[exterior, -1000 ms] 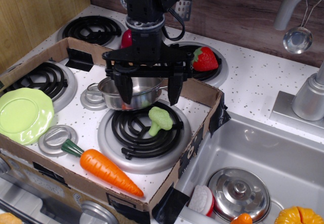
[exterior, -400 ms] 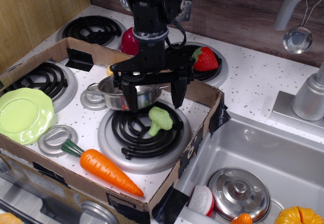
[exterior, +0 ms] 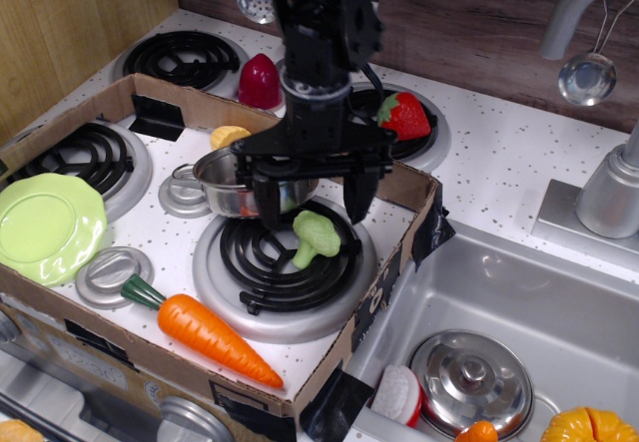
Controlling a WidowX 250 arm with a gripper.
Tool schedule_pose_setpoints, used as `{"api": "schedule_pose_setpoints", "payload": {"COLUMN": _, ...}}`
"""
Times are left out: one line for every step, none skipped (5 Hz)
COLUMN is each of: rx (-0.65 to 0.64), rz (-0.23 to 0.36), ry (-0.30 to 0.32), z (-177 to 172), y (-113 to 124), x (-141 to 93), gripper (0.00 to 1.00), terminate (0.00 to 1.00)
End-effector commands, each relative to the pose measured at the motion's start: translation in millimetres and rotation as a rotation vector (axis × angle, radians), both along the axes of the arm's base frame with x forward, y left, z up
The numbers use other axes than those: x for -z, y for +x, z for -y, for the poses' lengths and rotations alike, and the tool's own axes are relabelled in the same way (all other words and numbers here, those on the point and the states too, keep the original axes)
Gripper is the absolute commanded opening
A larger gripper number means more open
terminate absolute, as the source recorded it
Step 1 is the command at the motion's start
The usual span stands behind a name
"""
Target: Put broccoli in pot
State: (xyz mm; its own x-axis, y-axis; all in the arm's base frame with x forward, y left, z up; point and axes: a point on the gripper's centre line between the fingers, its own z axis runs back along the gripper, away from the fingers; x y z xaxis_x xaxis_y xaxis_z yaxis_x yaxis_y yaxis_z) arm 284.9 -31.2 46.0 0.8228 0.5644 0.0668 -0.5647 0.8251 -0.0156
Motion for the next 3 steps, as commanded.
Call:
{"api": "schedule_pose_setpoints", "payload": {"rx": 0.008, "rz": 0.035, "ry": -0.007, "z": -3.4, "y": 14.1, "x": 12.1, "gripper": 1.00, "terminate": 0.00}}
{"api": "schedule_pose_setpoints", "payload": {"rx": 0.017, "rz": 0.025, "ry": -0.020, "z": -5.7, "y": 18.1, "x": 23.8, "gripper": 1.00, "terminate": 0.00}}
{"api": "schedule_pose_setpoints", "payload": {"rx": 0.010, "rz": 0.020, "ry": -0.019, "z": -7.1, "y": 17.7, "x": 27.5, "gripper": 1.00, "terminate": 0.00}}
